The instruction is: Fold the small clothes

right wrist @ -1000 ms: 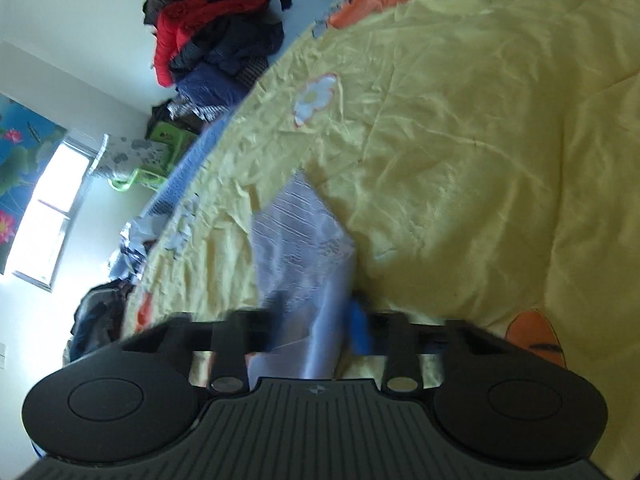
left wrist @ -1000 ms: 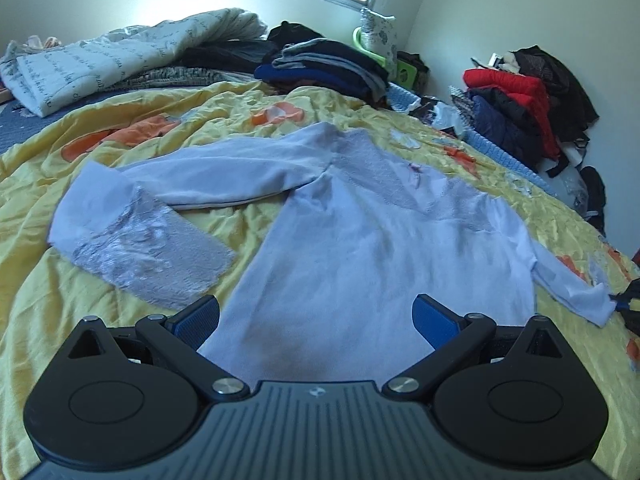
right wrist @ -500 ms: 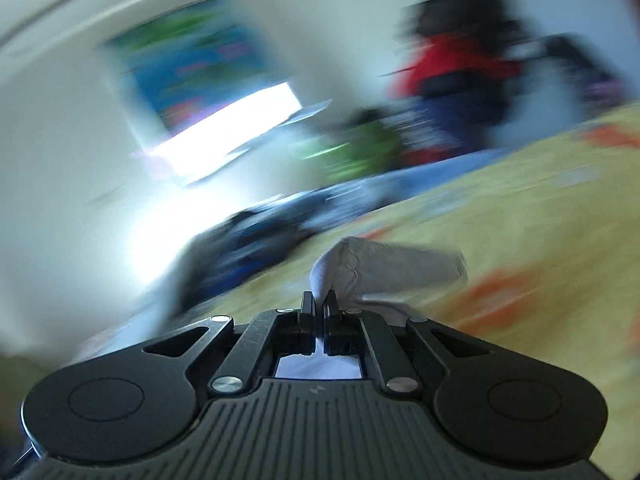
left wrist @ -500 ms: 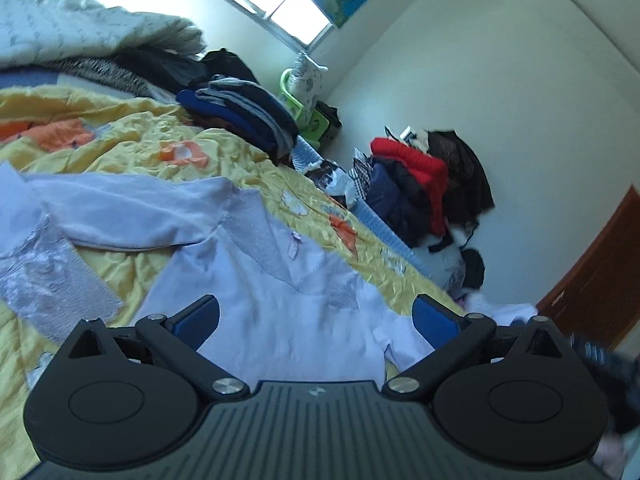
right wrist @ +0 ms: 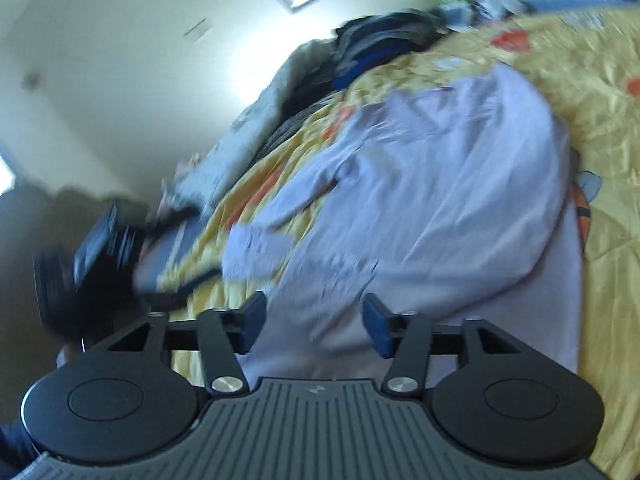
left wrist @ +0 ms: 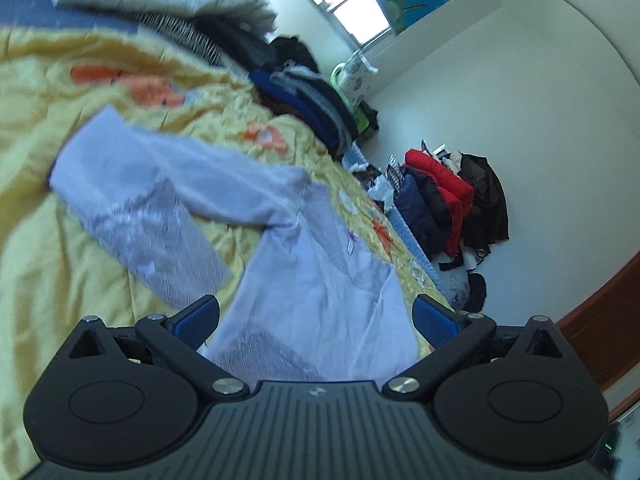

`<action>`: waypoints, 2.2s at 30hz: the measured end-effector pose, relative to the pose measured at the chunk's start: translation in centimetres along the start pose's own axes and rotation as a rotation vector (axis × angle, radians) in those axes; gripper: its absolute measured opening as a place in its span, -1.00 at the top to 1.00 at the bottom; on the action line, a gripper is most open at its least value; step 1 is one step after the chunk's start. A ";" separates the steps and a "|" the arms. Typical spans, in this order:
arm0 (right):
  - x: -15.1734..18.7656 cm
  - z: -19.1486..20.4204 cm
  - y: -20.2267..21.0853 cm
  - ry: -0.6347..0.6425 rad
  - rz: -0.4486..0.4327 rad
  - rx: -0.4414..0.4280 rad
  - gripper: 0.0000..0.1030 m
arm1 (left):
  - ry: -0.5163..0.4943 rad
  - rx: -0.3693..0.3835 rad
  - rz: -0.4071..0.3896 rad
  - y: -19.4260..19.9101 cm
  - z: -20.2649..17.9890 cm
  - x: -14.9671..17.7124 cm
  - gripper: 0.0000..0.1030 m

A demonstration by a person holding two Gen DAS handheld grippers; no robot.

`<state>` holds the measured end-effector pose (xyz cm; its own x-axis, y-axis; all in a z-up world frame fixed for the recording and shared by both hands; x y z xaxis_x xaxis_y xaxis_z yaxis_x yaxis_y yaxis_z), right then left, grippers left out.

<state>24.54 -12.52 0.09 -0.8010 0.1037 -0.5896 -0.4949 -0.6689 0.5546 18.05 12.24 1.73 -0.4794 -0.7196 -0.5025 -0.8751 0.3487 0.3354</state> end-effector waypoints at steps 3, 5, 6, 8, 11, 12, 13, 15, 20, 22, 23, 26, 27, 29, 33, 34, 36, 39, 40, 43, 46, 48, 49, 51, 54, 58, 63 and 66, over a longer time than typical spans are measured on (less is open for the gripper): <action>-2.0 -1.3 -3.3 -0.141 0.125 -0.068 -0.19 | 0.111 0.029 0.036 -0.1 1.0 0.5 -1.00; -2.7 -0.6 -6.4 -0.050 0.222 -0.076 -0.17 | 0.156 0.036 0.027 0.8 1.6 0.4 -1.00; -3.1 0.4 -7.7 0.082 0.248 -0.071 -0.17 | 0.162 0.034 0.015 1.3 1.8 0.2 -1.00; -3.4 2.4 -10.1 0.352 0.284 -0.003 -0.17 | 0.150 0.018 -0.021 3.0 2.1 -0.3 -1.00; -2.5 4.4 -13.1 0.604 0.381 0.019 -0.17 | 0.140 -0.010 -0.053 5.0 2.9 -0.8 -1.00; -2.2 4.6 -14.2 0.634 0.417 0.018 -0.10 | 0.139 -0.020 -0.053 5.4 3.1 -0.8 -1.00; -1.8 4.6 -15.2 0.657 0.454 0.019 -0.05 | 0.144 -0.028 -0.048 5.7 3.3 -0.9 -1.00; -0.8 4.4 -16.4 0.698 0.502 0.037 0.56 | 0.154 -0.030 -0.030 5.9 3.6 -0.7 -1.00; -0.1 5.2 -15.1 0.698 0.460 0.008 0.89 | 0.275 0.094 0.051 5.0 3.1 0.6 -1.00; -0.1 6.1 -12.6 0.684 0.391 -0.029 0.89 | 0.372 0.171 0.114 3.7 2.6 1.8 -1.00; 0.0 6.5 -11.2 0.673 0.362 -0.046 0.89 | 0.416 0.199 0.145 2.9 2.4 2.3 -1.00; 1.1 7.9 -6.6 0.653 0.271 -0.094 0.89 | 0.512 0.250 0.250 0.2 1.4 4.6 -1.00; 1.7 8.3 -5.4 0.662 0.239 -0.101 0.89 | 0.530 0.249 0.284 -0.7 1.1 5.3 -1.00; 3.3 9.0 -3.4 0.730 0.178 -0.089 0.89 | 0.556 0.220 0.342 -2.3 0.8 6.8 -1.00; 6.2 10.0 -1.0 0.941 0.076 0.004 0.89 | 0.550 0.167 0.403 -3.9 -0.1 8.4 -1.00; 6.9 10.1 -0.8 1.008 0.057 0.035 0.89 | 0.535 0.150 0.413 -4.0 -0.3 8.5 -1.00; 7.8 10.0 -0.2 1.091 0.039 0.072 0.89 | 0.494 0.108 0.442 -4.1 -0.7 8.9 -1.00; 8.2 9.7 0.9 1.139 0.023 0.090 0.89 | 0.434 0.032 0.501 -3.9 -0.8 9.7 -1.00; 8.2 9.7 1.2 1.147 0.018 0.090 0.89 | 0.421 0.004 0.515 -3.8 -0.6 10.0 -1.00; 8.4 9.6 2.1 1.152 0.005 0.074 0.89 | 0.406 -0.048 0.536 -3.4 0.0 10.5 -1.00; 8.6 9.2 2.3 1.156 0.005 0.076 0.89 | 0.381 -0.060 0.533 -3.4 -0.2 10.4 -0.99; 8.7 8.9 2.3 1.152 0.007 0.077 0.89 | 0.363 -0.059 0.529 -3.7 -0.7 10.1 -0.99; 8.8 8.7 2.4 1.152 0.005 0.078 0.89 | 0.361 -0.056 0.529 -3.6 -0.9 10.0 -0.99; 9.4 8.7 2.6 1.169 -0.002 0.087 0.89 | 0.367 -0.030 0.535 -3.8 -1.6 10.0 -0.99; 9.8 8.8 2.7 1.191 -0.023 0.101 0.89 | 0.383 0.004 0.574 -4.3 -2.8 10.5 -0.96; 10.1 9.3 3.1 1.278 -0.116 0.153 0.89 | 0.427 -0.006 0.603 -4.7 -3.0 11.1 -0.51; 11.1 8.7 3.2 1.300 -0.088 0.151 0.90 | 0.444 -0.079 0.594 -3.9 -1.4 11.3 -0.50; 11.6 8.3 3.1 1.306 -0.077 0.156 0.90 | 0.470 -0.085 0.614 -3.3 -0.9 11.1 -0.52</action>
<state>10.90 -7.26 -0.13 0.1003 -0.7040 -0.7031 -0.6279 -0.5930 0.5042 15.64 2.52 -4.24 -0.7816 -0.5982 0.1769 -0.4450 0.7334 0.5139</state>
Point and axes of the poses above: each gripper's, at about its wrist camera, not at the fingertips, and y roughly against the way its jaws point, z to its left, x to its underside, the point moved 8 cm from there along -y, roughly the way its jaws point, and after that the axes turned 5 degrees about x, right-handed, at the moved point
